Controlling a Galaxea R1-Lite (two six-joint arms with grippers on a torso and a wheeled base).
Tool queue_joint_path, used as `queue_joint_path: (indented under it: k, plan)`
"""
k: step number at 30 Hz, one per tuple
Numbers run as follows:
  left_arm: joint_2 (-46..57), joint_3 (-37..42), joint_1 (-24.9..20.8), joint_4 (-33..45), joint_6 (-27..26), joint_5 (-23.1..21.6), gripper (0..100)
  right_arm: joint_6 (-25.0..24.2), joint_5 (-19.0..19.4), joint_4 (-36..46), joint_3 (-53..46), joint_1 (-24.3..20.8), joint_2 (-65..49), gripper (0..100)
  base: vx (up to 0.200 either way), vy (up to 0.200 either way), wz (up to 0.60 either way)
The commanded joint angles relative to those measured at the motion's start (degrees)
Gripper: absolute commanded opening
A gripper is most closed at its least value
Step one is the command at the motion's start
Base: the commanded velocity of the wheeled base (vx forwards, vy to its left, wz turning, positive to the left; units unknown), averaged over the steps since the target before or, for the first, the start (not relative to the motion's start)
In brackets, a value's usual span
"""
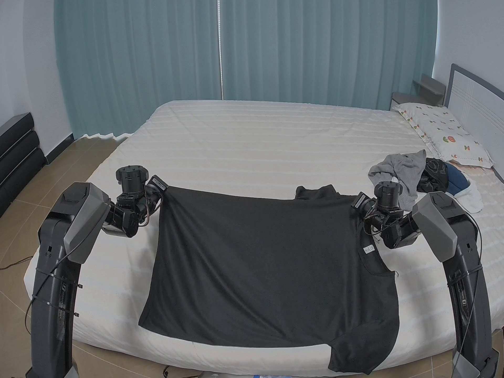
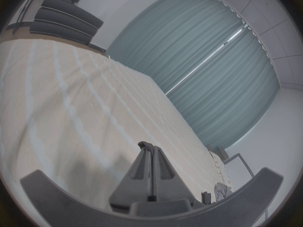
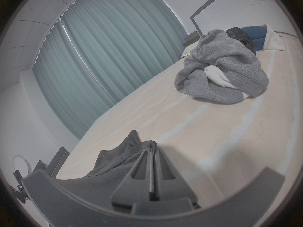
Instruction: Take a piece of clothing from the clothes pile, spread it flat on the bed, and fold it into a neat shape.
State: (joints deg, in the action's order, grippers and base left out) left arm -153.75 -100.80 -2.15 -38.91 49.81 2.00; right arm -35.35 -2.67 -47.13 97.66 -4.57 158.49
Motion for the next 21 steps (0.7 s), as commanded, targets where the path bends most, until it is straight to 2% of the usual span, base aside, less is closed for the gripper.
queue_joint_path:
  k: [1, 7, 19, 20, 21]
  plan:
    - [-2.35, -2.56, 0.65, 0.33, 0.11, 0.81, 0, 0.02, -0.85, -1.3, 0.87, 0.0, 0.24, 0, 0.0, 0.0, 0.0]
    - [-2.17, -2.73, 1.27, 0.06, 0.46, 1.08, 0, -0.07, -2.16, -2.18, 2.27, 0.0, 0.5, 0, 0.0, 0.0, 0.0]
    - [-2.61, -2.56, 1.09, 0.5, 0.46, 0.73, 0, 0.2, -2.25, -2.27, 2.27, -0.09, 1.47, 0, 0.0, 0.0, 0.0]
    - [-2.52, -2.12, 1.09, 0.5, 0.46, 0.64, 100, 0.2, -2.25, -2.27, 2.27, -0.09, 1.47, 100, 0.0, 0.0, 0.0]
    - [-2.52, -2.03, 1.0, 0.5, 0.46, 0.64, 100, 0.28, -2.25, -2.27, 2.27, -0.17, 1.47, 100, 0.0, 0.0, 0.0]
